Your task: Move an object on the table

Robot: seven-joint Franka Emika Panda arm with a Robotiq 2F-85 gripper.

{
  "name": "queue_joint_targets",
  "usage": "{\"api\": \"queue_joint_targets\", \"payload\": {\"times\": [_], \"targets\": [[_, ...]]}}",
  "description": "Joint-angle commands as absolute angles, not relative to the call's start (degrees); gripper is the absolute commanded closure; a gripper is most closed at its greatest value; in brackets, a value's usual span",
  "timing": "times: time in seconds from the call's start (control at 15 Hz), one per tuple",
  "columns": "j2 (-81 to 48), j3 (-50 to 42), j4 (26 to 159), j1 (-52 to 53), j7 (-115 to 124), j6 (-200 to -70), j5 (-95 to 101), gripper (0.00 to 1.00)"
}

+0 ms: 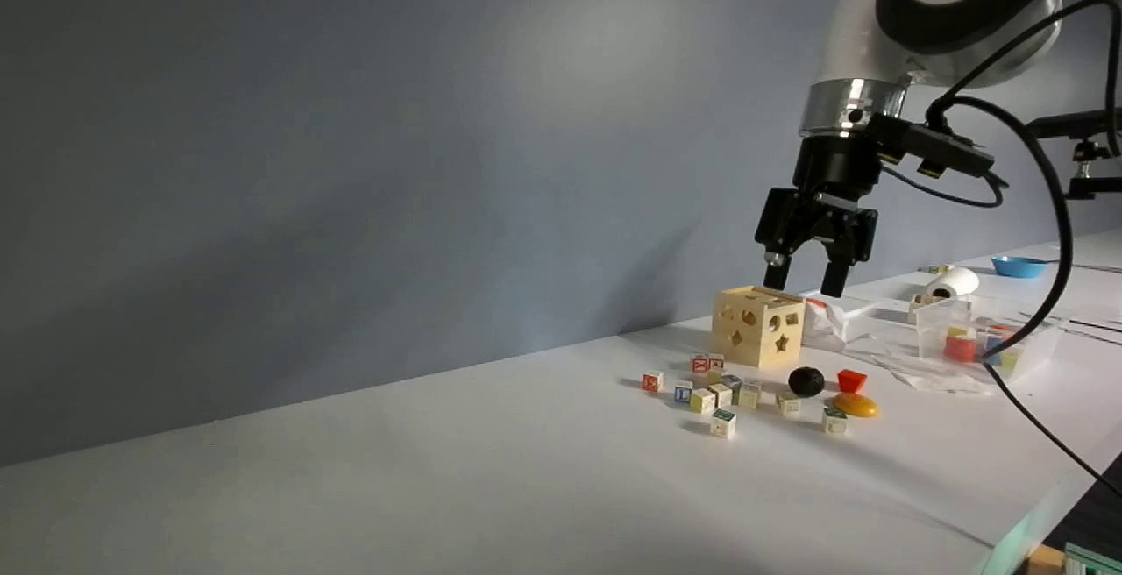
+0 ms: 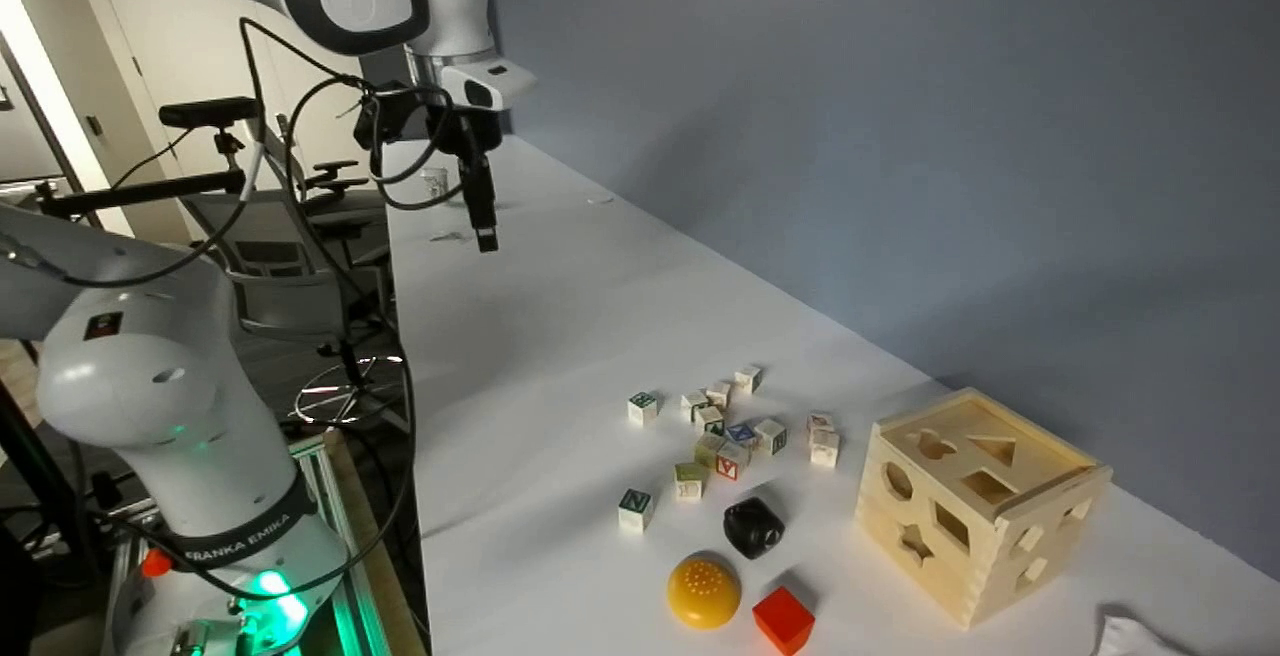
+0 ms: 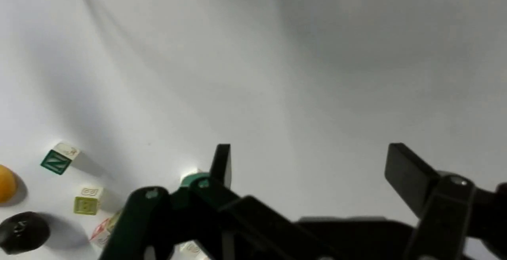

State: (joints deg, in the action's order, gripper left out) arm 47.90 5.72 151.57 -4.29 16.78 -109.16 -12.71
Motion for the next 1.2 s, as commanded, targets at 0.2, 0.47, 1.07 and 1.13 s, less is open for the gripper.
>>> {"api": "queue_joint_targets", "payload": {"times": [0.2,0.47,1.07,1.13], "targets": [[53.1,1.9,156.8,-12.2,18.7,-113.3,-5.7,0.00],[53.1,-1.9,159.5,-16.9,18.0,-115.8,-3.1,0.00],[43.9,-9.7,157.6,-25.8,17.0,-121.3,1.0,0.00],[42.1,-10.4,157.6,-26.4,16.5,-122.0,1.6,0.00]]}}
